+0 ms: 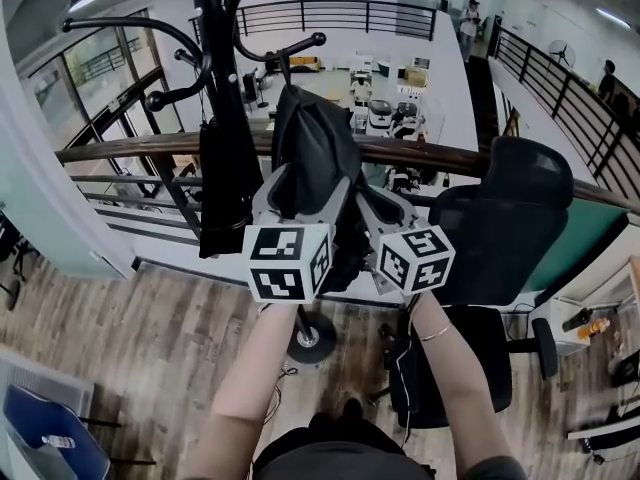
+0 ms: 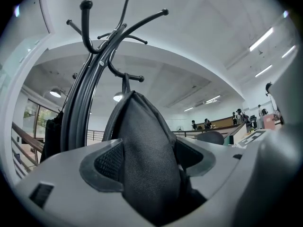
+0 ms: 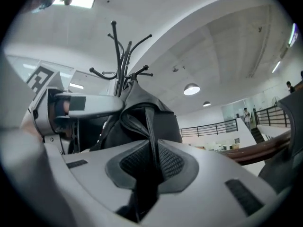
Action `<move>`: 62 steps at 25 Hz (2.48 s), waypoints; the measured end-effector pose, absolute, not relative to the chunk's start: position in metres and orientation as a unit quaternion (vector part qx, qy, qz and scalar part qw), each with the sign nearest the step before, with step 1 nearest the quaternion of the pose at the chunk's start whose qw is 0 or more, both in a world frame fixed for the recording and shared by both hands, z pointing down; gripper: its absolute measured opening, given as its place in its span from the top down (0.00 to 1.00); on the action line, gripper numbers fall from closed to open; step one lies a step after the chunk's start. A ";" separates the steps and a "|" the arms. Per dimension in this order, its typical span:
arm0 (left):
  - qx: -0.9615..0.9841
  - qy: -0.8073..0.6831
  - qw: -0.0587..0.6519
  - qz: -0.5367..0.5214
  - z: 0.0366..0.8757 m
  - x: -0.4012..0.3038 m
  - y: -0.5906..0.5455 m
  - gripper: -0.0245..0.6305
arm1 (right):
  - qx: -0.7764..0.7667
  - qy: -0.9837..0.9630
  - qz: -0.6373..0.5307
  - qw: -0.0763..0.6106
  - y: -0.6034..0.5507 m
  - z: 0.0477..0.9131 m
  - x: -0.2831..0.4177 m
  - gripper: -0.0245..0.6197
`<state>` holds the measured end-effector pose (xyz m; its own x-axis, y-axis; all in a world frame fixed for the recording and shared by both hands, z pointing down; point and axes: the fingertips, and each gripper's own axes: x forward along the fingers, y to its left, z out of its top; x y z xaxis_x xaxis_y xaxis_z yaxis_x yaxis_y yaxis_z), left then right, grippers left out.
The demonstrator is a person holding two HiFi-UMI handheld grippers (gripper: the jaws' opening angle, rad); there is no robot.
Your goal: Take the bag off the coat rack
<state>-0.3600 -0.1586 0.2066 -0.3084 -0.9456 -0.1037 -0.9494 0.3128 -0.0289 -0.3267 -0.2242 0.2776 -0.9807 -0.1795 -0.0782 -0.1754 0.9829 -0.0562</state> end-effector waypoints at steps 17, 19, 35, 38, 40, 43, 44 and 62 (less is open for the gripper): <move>-0.575 0.814 0.076 0.029 0.209 -0.359 -0.160 0.45 | 0.000 0.995 -0.079 0.067 -0.232 0.276 -0.321 0.90; -0.572 0.817 0.076 0.028 0.210 -0.361 -0.159 0.45 | 0.004 0.994 -0.080 0.068 -0.232 0.276 -0.321 0.90; -0.560 0.827 0.056 -0.017 0.211 -0.373 -0.155 0.74 | -0.044 0.995 -0.045 0.077 -0.222 0.269 -0.314 0.91; -0.570 0.819 0.057 0.019 0.205 -0.372 -0.154 0.78 | -0.059 0.994 -0.029 0.089 -0.222 0.260 -0.310 0.91; -0.575 0.815 0.063 0.040 0.199 -0.371 -0.152 0.81 | -0.065 0.993 -0.017 0.097 -0.221 0.253 -0.307 0.92; -0.584 0.806 0.070 0.066 0.189 -0.369 -0.152 0.83 | -0.073 0.992 0.004 0.106 -0.220 0.242 -0.302 0.92; -0.588 0.802 0.072 0.073 0.186 -0.367 -0.153 0.83 | -0.077 0.991 0.009 0.109 -0.219 0.239 -0.300 0.92; -0.637 0.753 0.133 0.103 0.115 -0.329 -0.170 0.84 | -0.111 0.974 0.064 0.188 -0.214 0.171 -0.263 0.92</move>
<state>-0.3294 -0.1703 0.1147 -0.1544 -0.9311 -0.3305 -0.9856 0.1684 -0.0142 -0.2627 -0.2138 0.1714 -0.9043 -0.1924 -0.3811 -0.2403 0.9672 0.0820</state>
